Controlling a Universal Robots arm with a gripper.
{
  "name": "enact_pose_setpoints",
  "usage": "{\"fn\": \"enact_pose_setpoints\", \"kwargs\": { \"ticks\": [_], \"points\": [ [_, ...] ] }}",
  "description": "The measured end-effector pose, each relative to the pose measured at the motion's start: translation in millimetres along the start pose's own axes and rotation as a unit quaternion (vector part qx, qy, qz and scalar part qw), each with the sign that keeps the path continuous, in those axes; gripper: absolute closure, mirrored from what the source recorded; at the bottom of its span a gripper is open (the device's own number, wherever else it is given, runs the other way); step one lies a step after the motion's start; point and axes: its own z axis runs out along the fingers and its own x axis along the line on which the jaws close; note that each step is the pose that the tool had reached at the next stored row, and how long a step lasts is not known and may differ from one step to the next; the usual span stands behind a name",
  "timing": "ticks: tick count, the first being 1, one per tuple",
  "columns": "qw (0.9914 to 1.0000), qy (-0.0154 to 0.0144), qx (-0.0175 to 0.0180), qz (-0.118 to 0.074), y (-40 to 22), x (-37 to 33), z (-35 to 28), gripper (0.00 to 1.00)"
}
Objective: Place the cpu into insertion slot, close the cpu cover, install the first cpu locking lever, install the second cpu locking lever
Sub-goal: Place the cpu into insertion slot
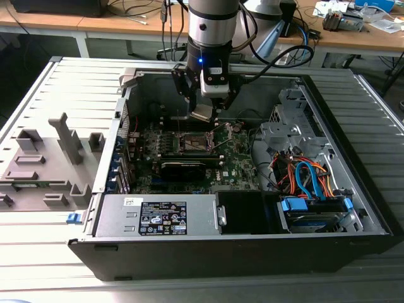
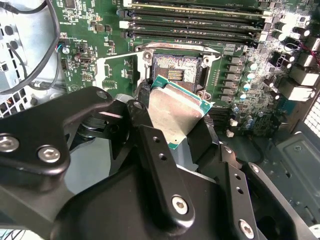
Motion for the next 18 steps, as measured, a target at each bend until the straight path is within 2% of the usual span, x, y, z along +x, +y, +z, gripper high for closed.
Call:
{"fn": "enact_pose_setpoints", "kwargs": {
  "ticks": [18],
  "points": [
    [0.99992,-0.0008,-0.0002,0.013,0.0,0.0,0.1,0.45]
  ]
}}
